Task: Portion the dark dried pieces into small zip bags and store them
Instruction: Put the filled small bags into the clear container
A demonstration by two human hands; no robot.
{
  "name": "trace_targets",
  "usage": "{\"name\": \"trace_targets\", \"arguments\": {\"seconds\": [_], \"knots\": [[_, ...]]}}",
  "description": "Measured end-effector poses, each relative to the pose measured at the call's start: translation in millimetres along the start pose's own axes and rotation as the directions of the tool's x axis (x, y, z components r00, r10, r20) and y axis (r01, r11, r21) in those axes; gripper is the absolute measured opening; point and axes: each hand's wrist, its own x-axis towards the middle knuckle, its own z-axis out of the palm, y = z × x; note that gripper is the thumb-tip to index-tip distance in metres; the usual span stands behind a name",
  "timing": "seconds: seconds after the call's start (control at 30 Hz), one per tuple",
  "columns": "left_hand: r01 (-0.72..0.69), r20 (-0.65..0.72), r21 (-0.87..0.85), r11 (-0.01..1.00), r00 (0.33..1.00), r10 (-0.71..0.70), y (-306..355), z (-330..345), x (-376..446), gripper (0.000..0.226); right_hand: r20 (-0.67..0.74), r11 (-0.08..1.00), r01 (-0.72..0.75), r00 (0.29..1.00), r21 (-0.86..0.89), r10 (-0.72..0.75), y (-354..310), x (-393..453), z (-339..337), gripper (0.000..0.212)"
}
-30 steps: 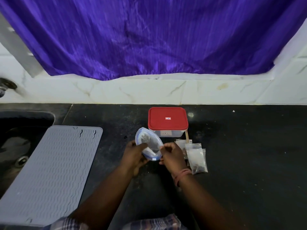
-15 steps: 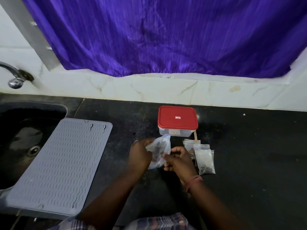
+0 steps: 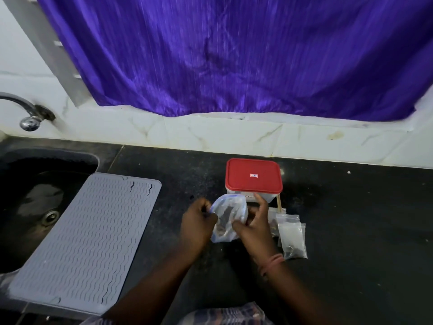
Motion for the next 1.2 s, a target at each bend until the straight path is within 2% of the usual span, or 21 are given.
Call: {"name": "trace_targets", "arguments": {"seconds": [0.1, 0.2, 0.3, 0.33, 0.4, 0.43, 0.5, 0.57, 0.6, 0.63, 0.7, 0.73, 0.77, 0.83, 0.9, 0.97, 1.03, 1.1, 1.2], "knots": [[-0.225, -0.02, 0.377, 0.899, 0.968, 0.25, 2, -6, 9, 0.022, 0.238, 0.994, -0.032, 0.971, 0.108, 0.006, -14, 10, -9, 0.055], [-0.29, -0.063, 0.486, 0.824, 0.929, 0.364, 4, -12, 22, 0.02, 0.374, 0.968, -0.162, 0.924, 0.191, 0.081, -33, 18, -15, 0.031], [-0.308, -0.152, 0.429, 0.849, 0.902, 0.405, 2, -13, 33, 0.018, 0.36, 0.985, -0.135, 0.928, 0.103, 0.09, -43, 24, -18, 0.012], [-0.286, -0.198, 0.342, 0.895, 0.909, 0.366, 4, -14, 35, 0.018, 0.335, 0.992, -0.114, 0.938, 0.052, 0.09, -42, 25, -18, 0.013], [-0.129, -0.25, 0.099, 0.987, 0.956, 0.15, 6, -16, 37, 0.011, 0.256, 0.996, -0.041, 0.965, -0.084, 0.061, -37, 27, -16, 0.018], [-0.014, -0.216, 0.0, 1.0, 0.976, 0.013, 7, -16, 37, 0.008, 0.205, 0.984, 0.008, 0.978, -0.177, 0.029, -34, 26, -15, 0.024], [0.205, -0.028, -0.195, 0.959, 0.976, -0.214, 12, -13, 31, 0.015, 0.102, 0.912, 0.091, 0.993, -0.4, -0.054, -28, 25, -11, 0.028], [0.368, 0.218, -0.431, 0.824, 0.928, -0.301, 20, -5, 17, 0.016, 0.018, 0.788, 0.102, 0.993, -0.607, -0.114, -21, 24, -7, 0.023], [0.398, 0.324, -0.488, 0.776, 0.909, -0.263, 24, -4, 11, 0.014, -0.028, 0.749, 0.077, 0.992, -0.658, -0.126, -18, 24, -6, 0.023], [0.379, 0.41, -0.505, 0.775, 0.896, -0.171, 28, -3, 6, 0.017, -0.075, 0.736, 0.047, 0.988, -0.676, -0.132, -16, 25, -6, 0.026], [0.283, 0.537, -0.485, 0.827, 0.843, 0.026, 32, -3, 3, 0.029, -0.133, 0.747, 0.021, 0.98, -0.665, -0.146, -11, 28, -9, 0.031], [0.216, 0.555, -0.437, 0.873, 0.829, 0.073, 33, -5, 4, 0.029, -0.151, 0.749, 0.021, 0.975, -0.663, -0.162, -10, 30, -11, 0.026], [0.149, 0.542, -0.375, 0.915, 0.836, 0.087, 34, -5, 6, 0.026, -0.171, 0.75, 0.016, 0.97, -0.662, -0.171, -11, 31, -14, 0.02], [0.085, 0.432, -0.236, 0.968, 0.902, 0.026, 32, -4, 12, 0.016, -0.21, 0.777, 0.011, 0.96, -0.629, -0.184, -14, 32, -17, 0.014], [0.062, 0.247, -0.1, 0.993, 0.968, -0.035, 26, -1, 20, 0.011, -0.227, 0.807, 0.02, 0.955, -0.59, -0.19, -15, 31, -18, 0.013], [0.021, 0.029, 0.064, 0.998, 0.999, -0.022, 20, -4, 26, 0.016, -0.185, 0.816, 0.1, 0.951, -0.569, -0.246, -12, 29, -19, 0.023], [0.011, -0.134, 0.116, 0.993, 0.991, 0.005, 14, -11, 29, 0.018, -0.095, 0.821, 0.203, 0.95, -0.534, -0.297, -11, 27, -20, 0.029], [0.009, -0.229, 0.139, 0.99, 0.973, 0.024, 10, -15, 33, 0.017, 0.073, 0.854, 0.262, 0.964, -0.45, -0.257, -16, 20, -16, 0.027], [-0.033, -0.255, 0.219, 0.975, 0.963, 0.09, 6, -15, 40, 0.009, 0.335, 0.886, 0.295, 0.926, -0.358, -0.173, -31, 8, -3, 0.024]]}}
